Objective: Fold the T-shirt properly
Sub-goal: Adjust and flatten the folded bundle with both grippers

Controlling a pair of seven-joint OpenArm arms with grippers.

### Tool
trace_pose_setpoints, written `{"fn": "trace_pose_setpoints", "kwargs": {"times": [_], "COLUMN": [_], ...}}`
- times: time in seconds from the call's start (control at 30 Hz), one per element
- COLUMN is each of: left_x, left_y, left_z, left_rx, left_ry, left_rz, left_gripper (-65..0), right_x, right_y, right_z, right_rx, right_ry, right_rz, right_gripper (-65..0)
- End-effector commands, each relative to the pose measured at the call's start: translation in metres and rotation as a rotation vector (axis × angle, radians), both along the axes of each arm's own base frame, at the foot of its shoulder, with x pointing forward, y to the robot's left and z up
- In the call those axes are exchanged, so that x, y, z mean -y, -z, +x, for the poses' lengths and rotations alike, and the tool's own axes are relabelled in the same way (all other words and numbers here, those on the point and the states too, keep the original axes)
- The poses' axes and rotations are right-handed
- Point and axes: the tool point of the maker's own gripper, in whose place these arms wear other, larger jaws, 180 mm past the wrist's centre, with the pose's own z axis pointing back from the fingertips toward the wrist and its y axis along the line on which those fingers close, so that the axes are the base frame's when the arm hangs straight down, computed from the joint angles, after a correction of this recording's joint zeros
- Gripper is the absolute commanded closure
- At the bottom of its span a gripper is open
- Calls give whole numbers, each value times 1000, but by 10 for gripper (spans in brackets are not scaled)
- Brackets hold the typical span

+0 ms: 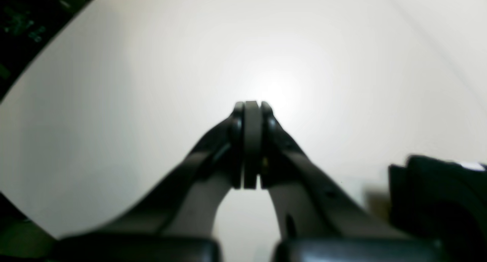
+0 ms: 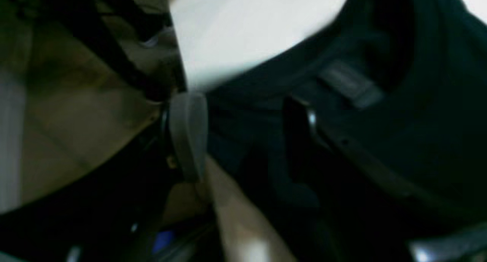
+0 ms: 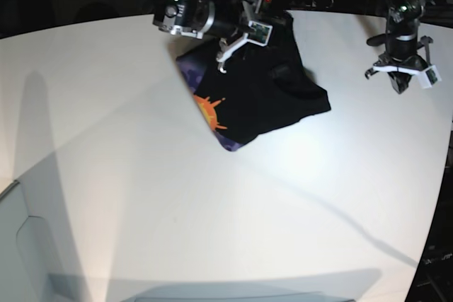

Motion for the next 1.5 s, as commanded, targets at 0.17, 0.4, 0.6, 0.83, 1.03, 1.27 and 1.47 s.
{"fn": "trace_pose_setpoints", "kwargs": {"times": [0.17,0.4,0.6,0.83,1.03,1.27,1.47], "left_x": [-19,-18,-5,26,78,141,155], "left_y": [-19,-10,10,29,35,47,54], "left_z": [-5,-17,-38,-56,-46,-34,-27], "left_rx": [43,2,-42,-15,18,-6,-16], "left_ry": [-42,-40,-75,-134,-49,73,98], "left_rz": [58,55,-6,-211,-418,-565,-596], "left_gripper": [0,0,-19,-254,-284,-284,-284], "right_x": [8,57,104,108,108,108,120], "right_y": [-31,-33,-35,-31,-15,-1,1], "right_z": [28,85,122,122,120,120,124], "right_rx": [76,110,127,120,77,42,52], "right_ry": [68,298,495,503,501,498,520], "right_rz": [79,57,44,34,15,0,-22], "right_gripper": [-325,-325,-325,-324,-324,-323,-324]}}
